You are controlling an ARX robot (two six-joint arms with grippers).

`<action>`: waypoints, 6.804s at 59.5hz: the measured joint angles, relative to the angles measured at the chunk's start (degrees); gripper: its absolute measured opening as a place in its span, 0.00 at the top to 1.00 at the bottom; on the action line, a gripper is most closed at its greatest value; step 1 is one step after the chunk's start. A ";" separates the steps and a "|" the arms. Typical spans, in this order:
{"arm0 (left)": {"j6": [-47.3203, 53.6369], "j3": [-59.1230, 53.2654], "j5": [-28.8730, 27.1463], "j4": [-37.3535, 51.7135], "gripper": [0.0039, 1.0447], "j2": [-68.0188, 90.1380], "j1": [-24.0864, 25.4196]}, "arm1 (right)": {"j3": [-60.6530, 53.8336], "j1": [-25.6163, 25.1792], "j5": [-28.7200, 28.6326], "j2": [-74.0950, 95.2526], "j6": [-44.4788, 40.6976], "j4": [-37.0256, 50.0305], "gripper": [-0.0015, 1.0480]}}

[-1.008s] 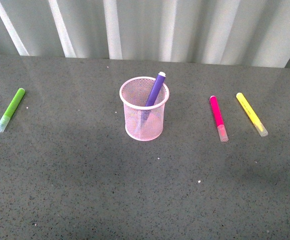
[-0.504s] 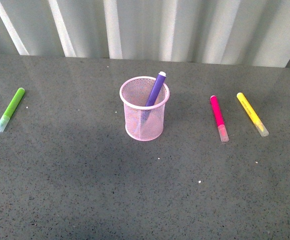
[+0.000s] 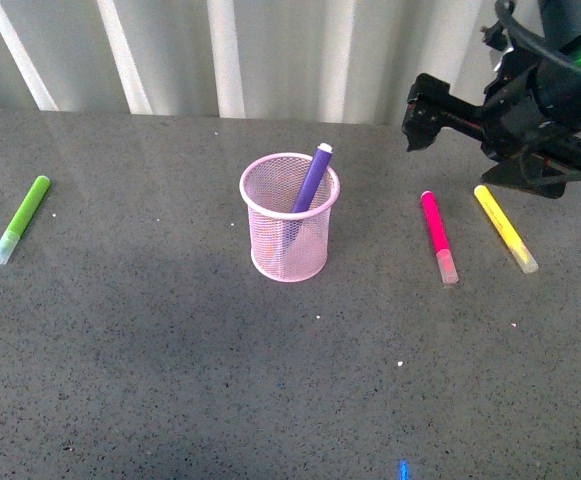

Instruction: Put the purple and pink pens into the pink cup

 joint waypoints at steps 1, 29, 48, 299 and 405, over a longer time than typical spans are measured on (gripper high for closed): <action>0.00 0.00 0.00 0.00 0.06 0.00 0.00 | 0.55 0.24 0.24 0.39 0.09 -0.61 0.07; 0.00 0.00 0.00 0.00 0.06 0.00 0.00 | 11.52 1.31 4.22 9.05 -4.31 -11.41 0.07; 0.00 0.00 0.00 0.00 0.06 0.00 0.00 | 15.80 1.29 3.17 13.35 -4.96 -13.07 0.07; 0.00 0.00 0.00 0.00 0.06 -0.02 0.00 | -23.56 15.12 2.78 -12.02 -24.96 55.08 0.07; 0.00 0.00 0.00 -0.04 0.06 -0.07 0.00 | -74.03 -10.75 5.27 -96.96 -26.40 29.53 0.97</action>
